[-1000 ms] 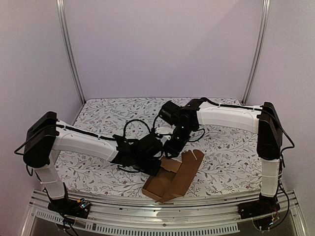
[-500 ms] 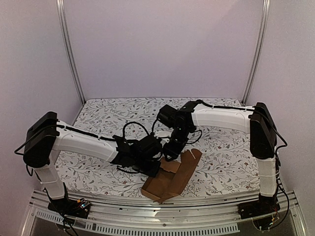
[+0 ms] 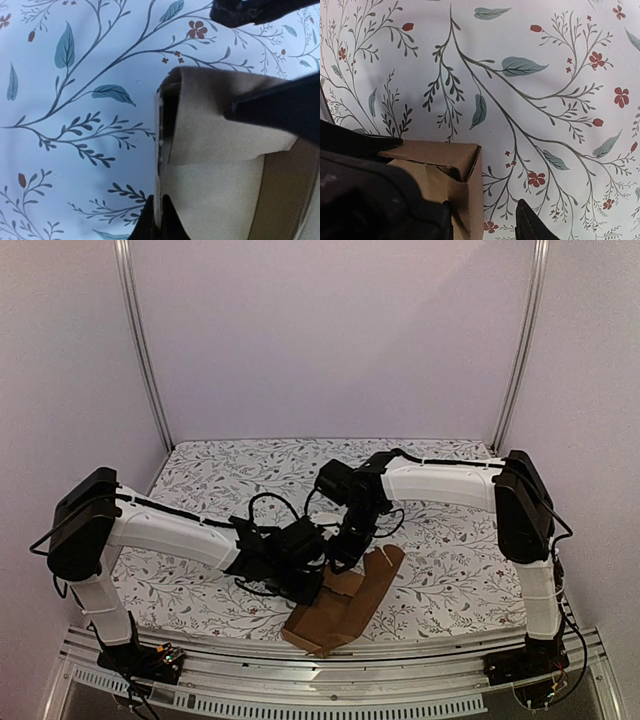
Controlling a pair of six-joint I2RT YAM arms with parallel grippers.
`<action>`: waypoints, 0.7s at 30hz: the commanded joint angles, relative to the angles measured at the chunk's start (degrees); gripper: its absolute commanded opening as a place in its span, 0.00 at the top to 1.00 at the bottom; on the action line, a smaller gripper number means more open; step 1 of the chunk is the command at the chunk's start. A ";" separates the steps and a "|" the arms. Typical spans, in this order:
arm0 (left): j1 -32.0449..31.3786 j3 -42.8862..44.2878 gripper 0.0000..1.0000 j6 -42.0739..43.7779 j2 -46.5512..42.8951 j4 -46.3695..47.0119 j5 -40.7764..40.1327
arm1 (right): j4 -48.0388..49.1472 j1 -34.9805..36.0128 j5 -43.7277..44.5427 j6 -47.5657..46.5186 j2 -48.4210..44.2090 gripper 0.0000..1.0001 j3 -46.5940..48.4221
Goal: Fold the paper box
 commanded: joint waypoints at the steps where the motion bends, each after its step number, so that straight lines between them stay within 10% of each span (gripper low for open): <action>1: 0.07 0.47 0.96 1.39 -2.19 5.12 -2.88 | -3.87 0.62 0.34 0.00 4.38 0.59 -2.18; 21: 0.25 -6.92 0.67 -3.12 -9.40 6.97 -5.33 | 1.98 0.71 1.36 3.27 0.01 0.72 -9.07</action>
